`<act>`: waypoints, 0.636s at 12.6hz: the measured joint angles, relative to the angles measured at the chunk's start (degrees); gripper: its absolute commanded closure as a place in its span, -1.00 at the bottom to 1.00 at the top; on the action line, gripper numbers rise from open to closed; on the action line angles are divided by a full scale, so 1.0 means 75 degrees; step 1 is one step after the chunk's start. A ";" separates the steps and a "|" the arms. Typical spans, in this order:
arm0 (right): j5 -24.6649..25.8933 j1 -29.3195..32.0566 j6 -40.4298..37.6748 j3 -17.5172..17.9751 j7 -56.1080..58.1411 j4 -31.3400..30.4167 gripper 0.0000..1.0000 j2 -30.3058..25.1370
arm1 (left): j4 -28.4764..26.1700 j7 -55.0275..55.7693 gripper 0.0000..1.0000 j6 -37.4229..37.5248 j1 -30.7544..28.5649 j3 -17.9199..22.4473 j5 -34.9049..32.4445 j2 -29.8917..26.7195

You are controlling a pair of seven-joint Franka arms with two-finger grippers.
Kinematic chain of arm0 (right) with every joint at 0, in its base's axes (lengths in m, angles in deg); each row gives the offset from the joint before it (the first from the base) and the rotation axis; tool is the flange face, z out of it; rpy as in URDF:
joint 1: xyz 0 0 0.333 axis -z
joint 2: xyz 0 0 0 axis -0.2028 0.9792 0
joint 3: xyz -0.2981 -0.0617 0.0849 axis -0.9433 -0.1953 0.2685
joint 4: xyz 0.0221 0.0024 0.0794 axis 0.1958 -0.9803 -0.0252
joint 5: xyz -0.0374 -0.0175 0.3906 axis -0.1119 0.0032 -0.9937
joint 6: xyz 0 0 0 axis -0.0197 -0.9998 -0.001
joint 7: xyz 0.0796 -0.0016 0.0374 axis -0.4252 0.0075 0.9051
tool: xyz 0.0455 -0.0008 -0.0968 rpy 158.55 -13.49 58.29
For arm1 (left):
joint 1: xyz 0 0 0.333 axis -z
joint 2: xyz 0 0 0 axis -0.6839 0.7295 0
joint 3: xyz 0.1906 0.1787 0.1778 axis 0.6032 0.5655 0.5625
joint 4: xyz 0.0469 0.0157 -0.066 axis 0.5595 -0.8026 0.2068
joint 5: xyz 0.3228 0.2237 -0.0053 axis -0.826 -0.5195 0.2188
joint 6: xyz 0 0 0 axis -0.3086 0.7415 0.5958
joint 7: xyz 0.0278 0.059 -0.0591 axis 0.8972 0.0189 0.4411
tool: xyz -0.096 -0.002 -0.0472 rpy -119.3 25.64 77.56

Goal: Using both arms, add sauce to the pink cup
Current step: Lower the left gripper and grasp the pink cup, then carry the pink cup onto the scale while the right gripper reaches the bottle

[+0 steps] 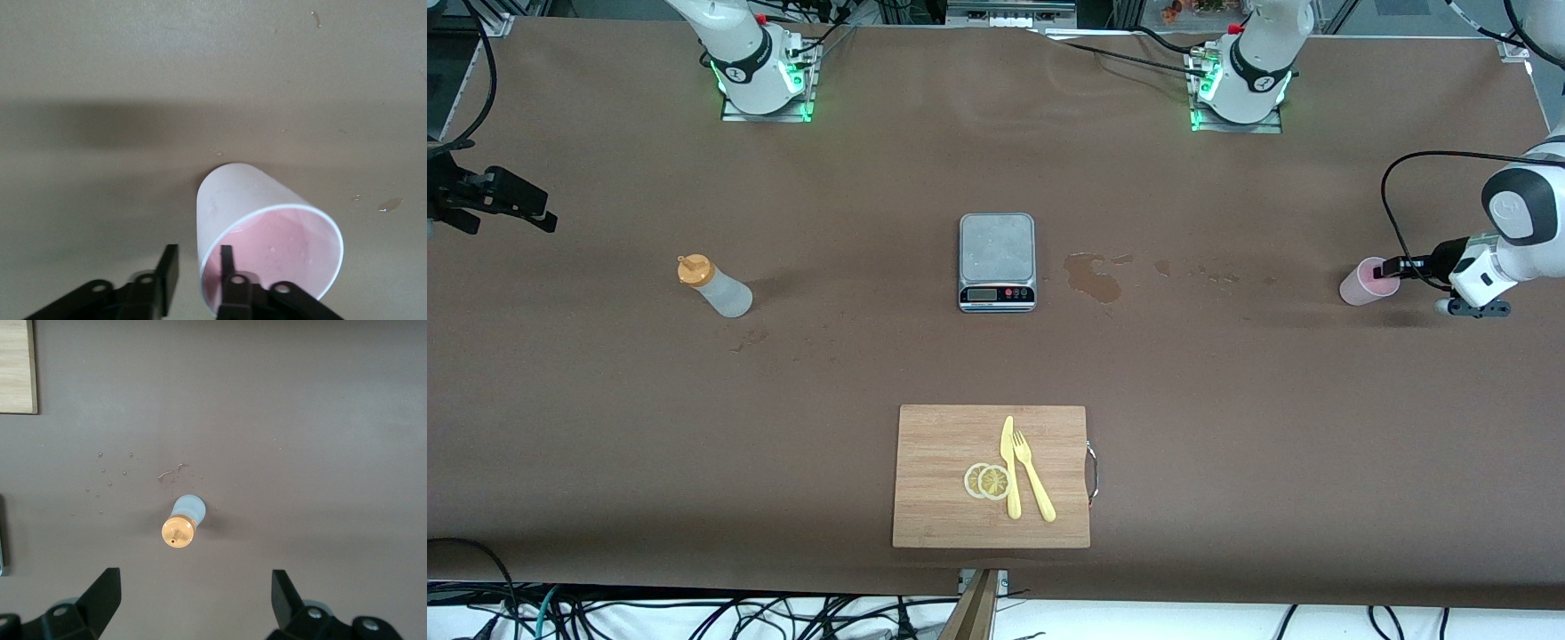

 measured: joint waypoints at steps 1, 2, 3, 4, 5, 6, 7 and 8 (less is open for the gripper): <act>0.0000 0.0000 0.0000 -0.0001 0.0000 0.0000 -1.00 0.0000 | 0.0027 -0.0007 1.00 -0.0019 0.0001 -0.0010 0.0000 -0.0008; 0.0000 0.0002 0.0000 -0.0004 0.0000 0.0000 -1.00 0.0000 | 0.0069 -0.0021 1.00 -0.0028 0.0002 -0.0027 0.0001 -0.0047; 0.0000 0.0008 0.0000 -0.0013 0.0000 0.0000 -1.00 0.0000 | 0.0109 -0.0031 1.00 -0.0023 0.0006 -0.0065 0.0003 -0.0152; -0.0001 0.0016 0.0000 -0.0024 0.0000 0.0000 -1.00 0.0000 | 0.0151 -0.0033 1.00 0.0056 0.0007 -0.0158 0.0006 -0.0337; -0.0009 0.0026 0.0001 -0.0033 0.0000 0.0001 -1.00 0.0000 | 0.0237 -0.0015 1.00 0.0316 0.0012 -0.0296 0.0009 -0.0590; -0.0041 0.0037 0.0001 -0.0042 0.0000 0.0002 -1.00 0.0000 | 0.0358 0.0068 1.00 0.0716 0.0014 -0.0484 0.0017 -0.0886; -0.0106 0.0049 0.0001 -0.0059 0.0000 0.0005 -1.00 0.0000 | 0.0478 0.0286 1.00 0.1082 0.0016 -0.0730 0.0020 -0.1202; -0.0211 0.0062 0.0001 -0.0086 0.0000 0.0013 -1.00 0.0000 | 0.0554 0.0705 1.00 0.1356 0.0016 -0.1090 0.0021 -0.1530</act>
